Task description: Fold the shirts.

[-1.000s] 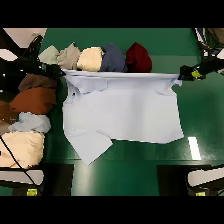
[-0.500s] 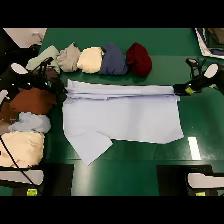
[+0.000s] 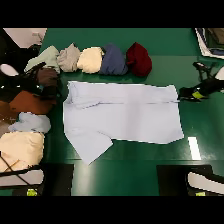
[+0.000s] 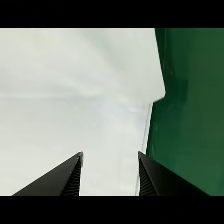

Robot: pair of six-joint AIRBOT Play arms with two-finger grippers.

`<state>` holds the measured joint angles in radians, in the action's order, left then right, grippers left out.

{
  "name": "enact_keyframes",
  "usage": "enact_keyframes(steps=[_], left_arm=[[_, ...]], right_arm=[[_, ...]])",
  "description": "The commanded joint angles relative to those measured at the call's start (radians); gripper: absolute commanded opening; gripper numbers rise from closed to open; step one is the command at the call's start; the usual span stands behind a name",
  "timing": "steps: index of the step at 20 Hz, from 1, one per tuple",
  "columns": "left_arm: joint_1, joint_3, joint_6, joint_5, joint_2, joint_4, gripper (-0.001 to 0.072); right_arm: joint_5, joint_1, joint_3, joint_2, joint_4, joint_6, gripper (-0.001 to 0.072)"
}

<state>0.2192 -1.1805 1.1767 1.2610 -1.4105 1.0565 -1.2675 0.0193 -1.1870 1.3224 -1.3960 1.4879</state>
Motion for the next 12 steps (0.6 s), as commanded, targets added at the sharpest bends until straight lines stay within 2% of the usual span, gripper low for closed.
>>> enact_keyframes(steps=[1,4,7,12], left_arm=[[0.023,0.162,0.093,0.056,0.183,0.019,0.0502],[-0.019,0.380,0.171,0.063,0.338,0.017,0.0502],[-0.080,0.564,0.200,0.067,0.426,0.017,0.0502],[-0.149,0.726,0.223,0.036,0.433,0.013,0.0503]], right_arm=[[-0.073,-0.066,0.080,-0.124,0.140,-0.051,0.0412],[-0.070,-0.123,0.153,-0.177,0.304,-0.106,0.0415],[-0.069,-0.135,0.172,-0.183,0.315,-0.110,0.0415],[-0.060,-0.135,0.172,-0.183,0.331,-0.111,0.0415]])
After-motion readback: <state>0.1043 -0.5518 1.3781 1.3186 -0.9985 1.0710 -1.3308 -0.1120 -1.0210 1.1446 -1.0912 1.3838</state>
